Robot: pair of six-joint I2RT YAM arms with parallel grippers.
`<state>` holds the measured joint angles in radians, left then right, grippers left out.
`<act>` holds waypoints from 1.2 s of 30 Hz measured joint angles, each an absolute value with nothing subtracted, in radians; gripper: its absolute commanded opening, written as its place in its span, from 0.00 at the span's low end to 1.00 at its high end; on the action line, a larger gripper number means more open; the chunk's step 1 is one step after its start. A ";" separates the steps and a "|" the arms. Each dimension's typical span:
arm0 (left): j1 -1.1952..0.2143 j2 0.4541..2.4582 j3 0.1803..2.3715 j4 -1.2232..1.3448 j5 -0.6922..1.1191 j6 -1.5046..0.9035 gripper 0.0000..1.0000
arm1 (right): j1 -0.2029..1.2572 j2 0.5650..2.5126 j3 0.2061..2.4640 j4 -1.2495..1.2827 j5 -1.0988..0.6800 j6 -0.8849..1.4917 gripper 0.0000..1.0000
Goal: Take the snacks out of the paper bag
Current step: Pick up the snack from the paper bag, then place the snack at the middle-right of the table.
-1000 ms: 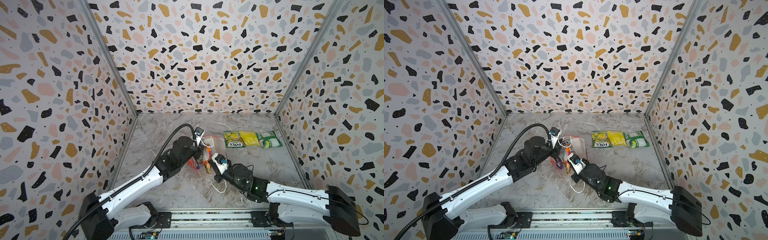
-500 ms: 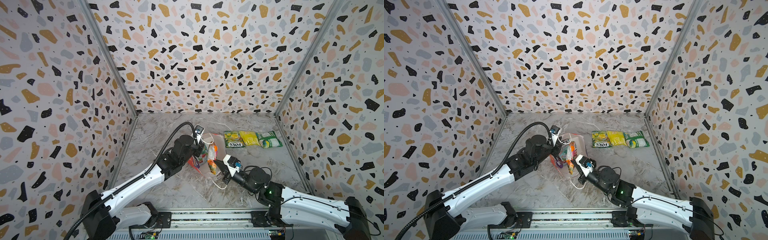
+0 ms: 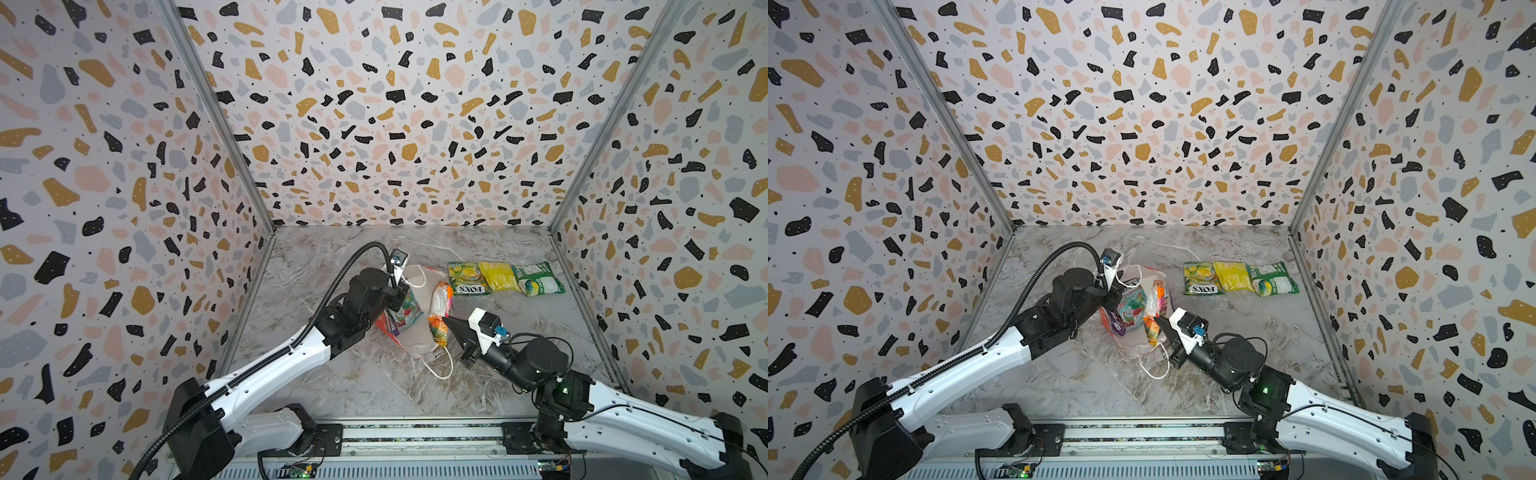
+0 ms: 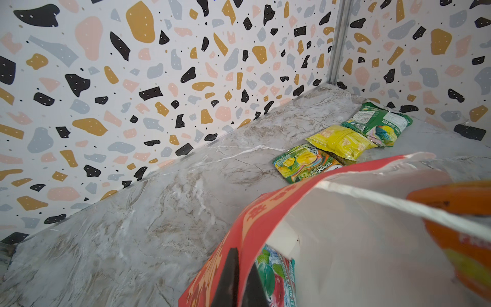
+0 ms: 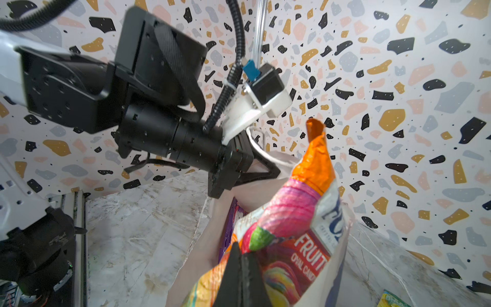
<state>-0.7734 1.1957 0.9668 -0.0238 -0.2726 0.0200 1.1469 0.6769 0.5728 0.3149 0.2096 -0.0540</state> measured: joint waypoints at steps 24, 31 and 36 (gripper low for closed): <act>-0.773 1.048 0.759 0.168 -0.087 0.075 0.00 | 0.461 1.131 1.054 -0.284 0.152 0.259 0.00; -0.773 1.036 0.693 0.269 -0.079 0.065 0.00 | 0.234 1.170 0.928 -0.366 0.204 0.359 0.00; -0.773 1.045 0.675 0.315 -0.070 0.063 0.00 | 0.134 1.194 0.862 -0.401 0.282 0.407 0.00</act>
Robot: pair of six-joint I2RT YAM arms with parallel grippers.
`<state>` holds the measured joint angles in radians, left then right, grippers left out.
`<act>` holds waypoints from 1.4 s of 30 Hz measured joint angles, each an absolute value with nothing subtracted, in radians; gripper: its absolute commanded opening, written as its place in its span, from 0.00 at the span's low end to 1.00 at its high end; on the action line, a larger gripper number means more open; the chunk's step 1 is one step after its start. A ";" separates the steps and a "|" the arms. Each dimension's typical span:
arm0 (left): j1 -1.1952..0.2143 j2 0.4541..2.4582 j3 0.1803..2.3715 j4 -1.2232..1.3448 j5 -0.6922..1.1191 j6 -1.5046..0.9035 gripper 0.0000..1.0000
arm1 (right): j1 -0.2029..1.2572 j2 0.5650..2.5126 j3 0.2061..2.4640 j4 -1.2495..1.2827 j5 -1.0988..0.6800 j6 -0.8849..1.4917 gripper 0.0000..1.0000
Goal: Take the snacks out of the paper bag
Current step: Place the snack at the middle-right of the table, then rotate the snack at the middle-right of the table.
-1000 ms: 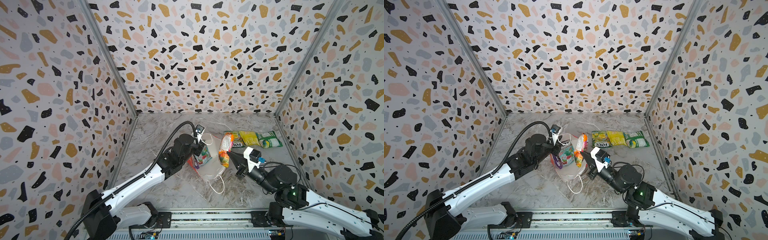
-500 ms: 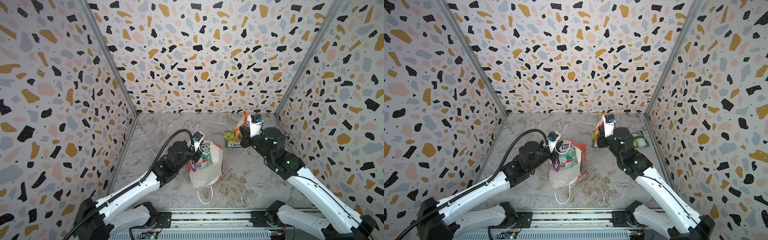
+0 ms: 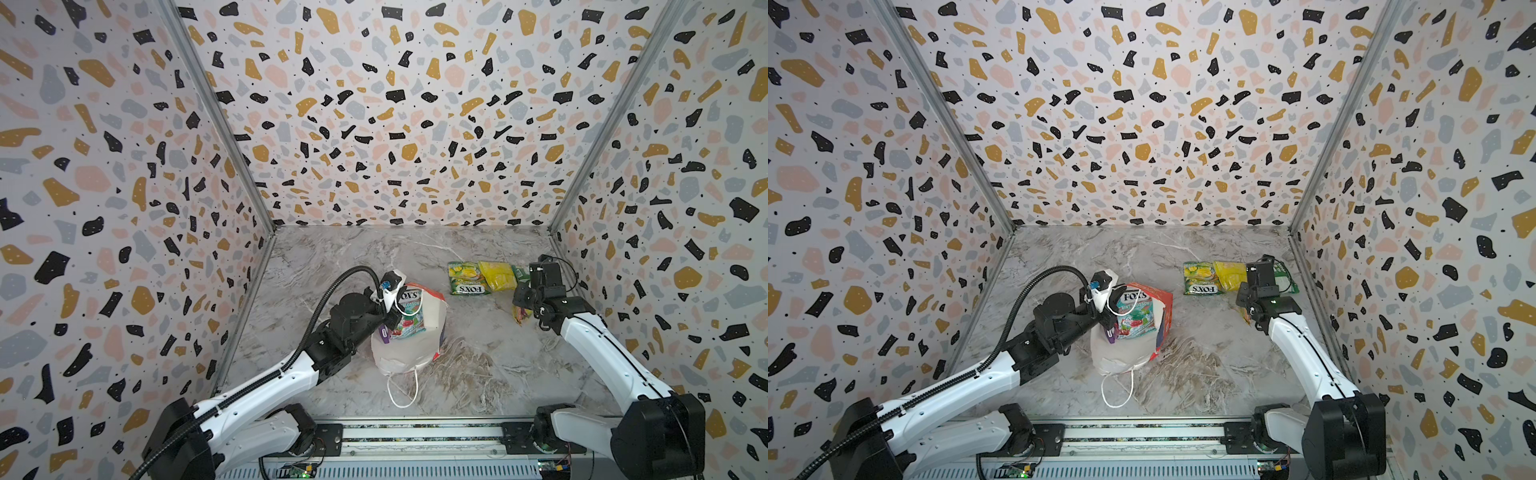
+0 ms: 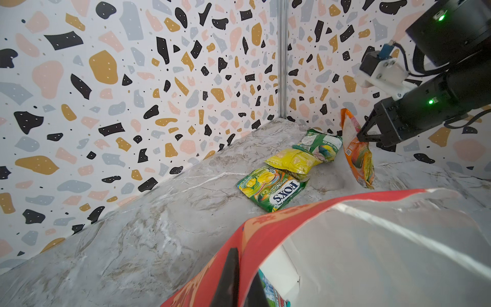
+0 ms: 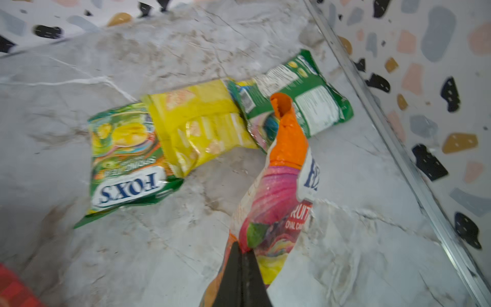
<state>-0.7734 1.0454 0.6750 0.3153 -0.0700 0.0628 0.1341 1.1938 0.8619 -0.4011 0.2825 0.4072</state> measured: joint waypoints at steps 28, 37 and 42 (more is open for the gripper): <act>-0.773 1.092 0.680 0.346 -0.057 0.056 0.00 | -0.100 1.340 0.797 -0.150 0.324 0.582 0.54; -0.773 1.100 0.683 0.346 -0.058 0.056 0.00 | -0.105 1.092 0.608 -0.081 0.063 0.626 0.90; -0.773 1.108 0.687 0.347 -0.057 0.055 0.00 | -0.107 0.982 0.437 -0.112 -0.047 0.645 0.91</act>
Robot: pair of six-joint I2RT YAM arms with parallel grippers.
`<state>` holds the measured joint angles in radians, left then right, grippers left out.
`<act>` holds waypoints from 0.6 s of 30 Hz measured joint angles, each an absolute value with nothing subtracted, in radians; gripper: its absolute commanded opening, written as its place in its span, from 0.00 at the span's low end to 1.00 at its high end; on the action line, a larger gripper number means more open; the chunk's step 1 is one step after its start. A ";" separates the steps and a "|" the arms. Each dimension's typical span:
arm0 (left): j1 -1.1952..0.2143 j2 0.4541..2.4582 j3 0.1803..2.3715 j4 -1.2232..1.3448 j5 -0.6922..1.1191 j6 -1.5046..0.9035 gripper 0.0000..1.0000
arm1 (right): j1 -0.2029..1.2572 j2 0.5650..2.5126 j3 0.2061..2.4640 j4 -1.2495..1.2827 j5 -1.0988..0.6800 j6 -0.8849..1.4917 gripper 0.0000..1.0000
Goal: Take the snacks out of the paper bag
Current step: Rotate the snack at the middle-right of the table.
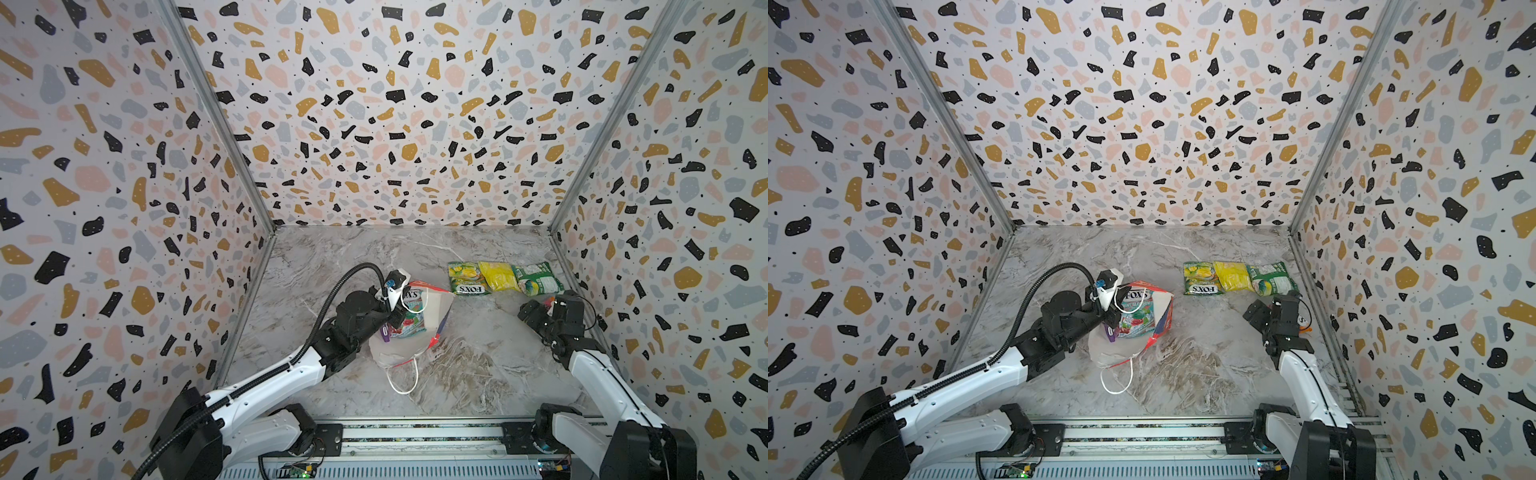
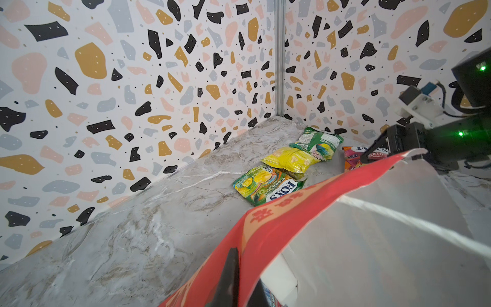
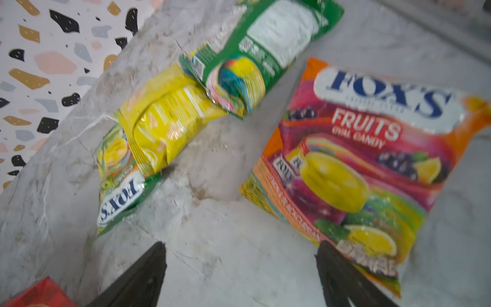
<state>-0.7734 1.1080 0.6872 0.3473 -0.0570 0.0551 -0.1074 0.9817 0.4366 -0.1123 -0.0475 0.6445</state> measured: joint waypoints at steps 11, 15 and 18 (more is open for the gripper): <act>-0.773 1.126 0.701 0.346 -0.056 0.055 0.00 | -0.189 1.022 0.375 -0.148 -0.153 0.681 0.90; -0.773 1.126 0.701 0.346 -0.057 0.055 0.00 | -0.195 1.070 0.374 -0.106 -0.167 0.693 0.87; -0.773 1.126 0.701 0.345 -0.057 0.055 0.00 | -0.195 1.089 0.371 -0.062 -0.176 0.704 0.84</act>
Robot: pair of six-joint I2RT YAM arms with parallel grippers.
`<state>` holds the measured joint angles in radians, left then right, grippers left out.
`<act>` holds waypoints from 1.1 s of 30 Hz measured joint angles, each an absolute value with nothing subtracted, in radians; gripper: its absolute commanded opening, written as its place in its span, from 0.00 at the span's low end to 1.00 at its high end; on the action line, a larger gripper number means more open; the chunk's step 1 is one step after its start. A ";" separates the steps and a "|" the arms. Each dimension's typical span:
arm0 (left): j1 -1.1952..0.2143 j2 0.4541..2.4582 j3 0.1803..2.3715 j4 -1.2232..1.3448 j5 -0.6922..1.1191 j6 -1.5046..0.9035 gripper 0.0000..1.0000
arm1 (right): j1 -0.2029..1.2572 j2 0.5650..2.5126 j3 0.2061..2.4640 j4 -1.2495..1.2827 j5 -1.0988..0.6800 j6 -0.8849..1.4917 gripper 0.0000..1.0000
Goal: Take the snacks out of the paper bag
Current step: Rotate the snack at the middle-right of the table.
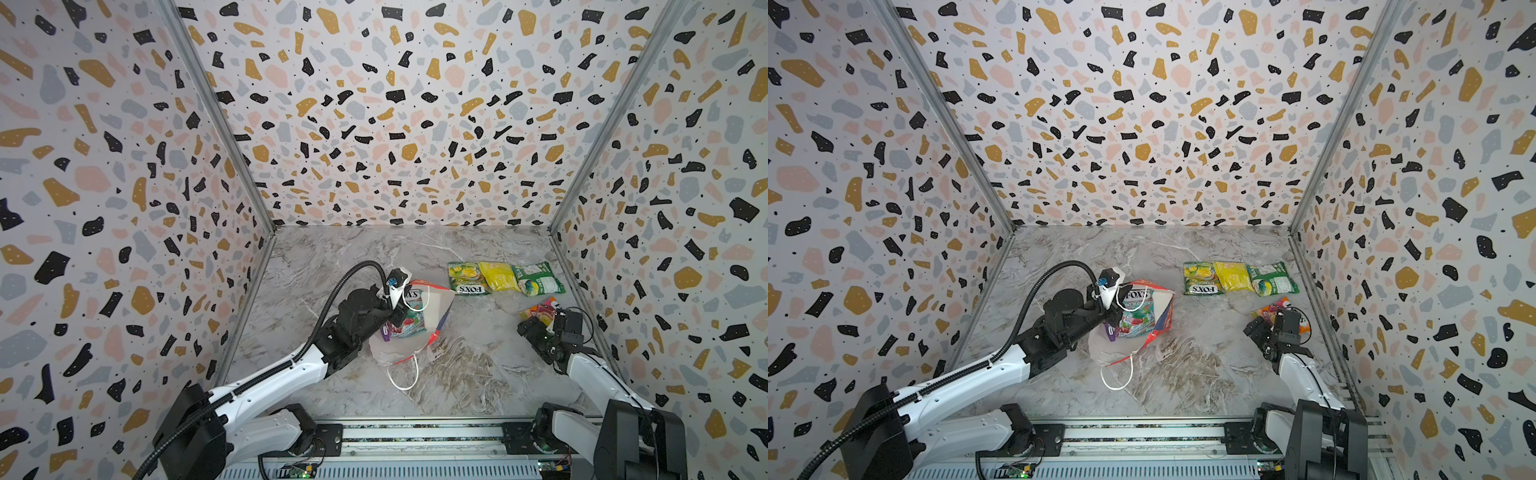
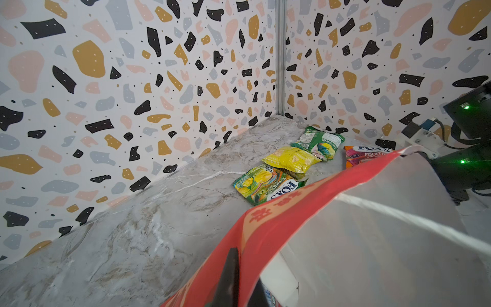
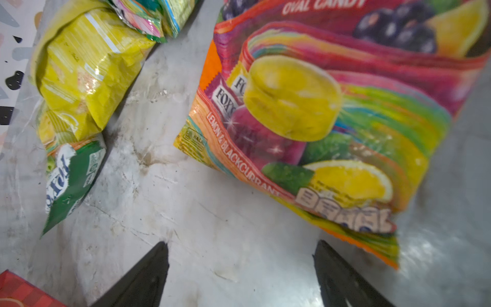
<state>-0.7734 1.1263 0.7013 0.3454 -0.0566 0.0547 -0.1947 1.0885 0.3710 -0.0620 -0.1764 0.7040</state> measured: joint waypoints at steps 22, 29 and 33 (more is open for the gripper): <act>-0.773 1.130 0.704 0.345 -0.061 0.055 0.00 | -0.202 1.220 0.366 0.176 -0.171 0.733 0.81; -0.773 1.130 0.704 0.344 -0.063 0.055 0.00 | -0.208 1.174 0.398 0.152 -0.208 0.701 0.84; -0.773 1.130 0.704 0.344 -0.065 0.055 0.00 | -0.221 1.053 0.413 0.088 -0.242 0.677 0.86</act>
